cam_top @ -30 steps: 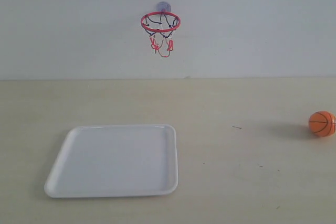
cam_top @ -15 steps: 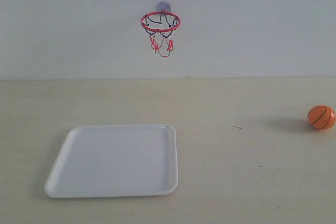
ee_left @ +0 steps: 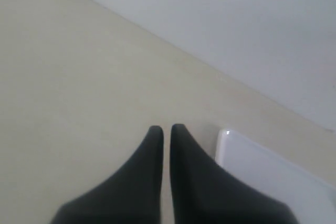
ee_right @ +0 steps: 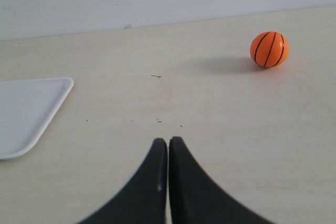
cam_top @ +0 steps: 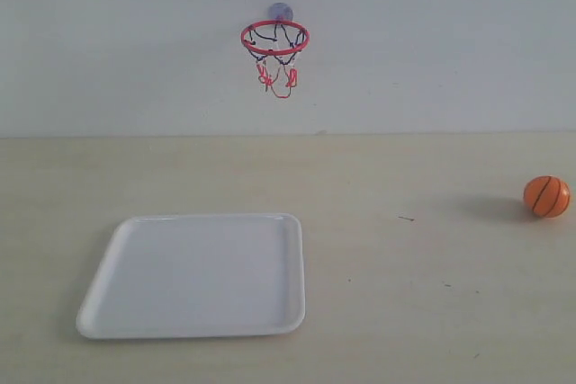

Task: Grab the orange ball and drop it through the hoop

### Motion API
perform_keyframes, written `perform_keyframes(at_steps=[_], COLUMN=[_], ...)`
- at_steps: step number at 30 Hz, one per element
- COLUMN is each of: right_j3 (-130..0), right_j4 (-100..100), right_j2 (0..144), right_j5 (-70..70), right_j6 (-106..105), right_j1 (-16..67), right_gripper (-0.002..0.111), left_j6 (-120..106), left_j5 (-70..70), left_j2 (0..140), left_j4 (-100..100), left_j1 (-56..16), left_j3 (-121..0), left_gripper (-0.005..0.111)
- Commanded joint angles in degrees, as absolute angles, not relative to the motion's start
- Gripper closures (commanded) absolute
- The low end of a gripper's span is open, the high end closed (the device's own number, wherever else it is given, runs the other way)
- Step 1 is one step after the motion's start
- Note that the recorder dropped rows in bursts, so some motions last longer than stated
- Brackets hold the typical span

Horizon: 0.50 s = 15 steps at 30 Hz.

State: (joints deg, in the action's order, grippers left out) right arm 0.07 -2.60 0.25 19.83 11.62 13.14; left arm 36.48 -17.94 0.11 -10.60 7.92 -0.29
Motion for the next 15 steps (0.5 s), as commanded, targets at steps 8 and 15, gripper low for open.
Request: perform_keyframes(at_steps=[8, 15], right_j3=[0.00, 0.00], right_j4=[-2.82, -1.82], right_j2=[0.00, 0.00], right_j5=[19.27, 19.75], right_j6=[11.56, 11.56], right_j1=[13.23, 13.23], right_gripper=[0.108, 0.108], left_j6=[33.16, 17.56], left_j5=[-10.10, -17.32], left_j2=[0.00, 0.00], left_j4=[-8.76, -7.88], left_j1=[4.72, 5.04], left_j3=[0.00, 0.00], left_gripper=[0.103, 0.103])
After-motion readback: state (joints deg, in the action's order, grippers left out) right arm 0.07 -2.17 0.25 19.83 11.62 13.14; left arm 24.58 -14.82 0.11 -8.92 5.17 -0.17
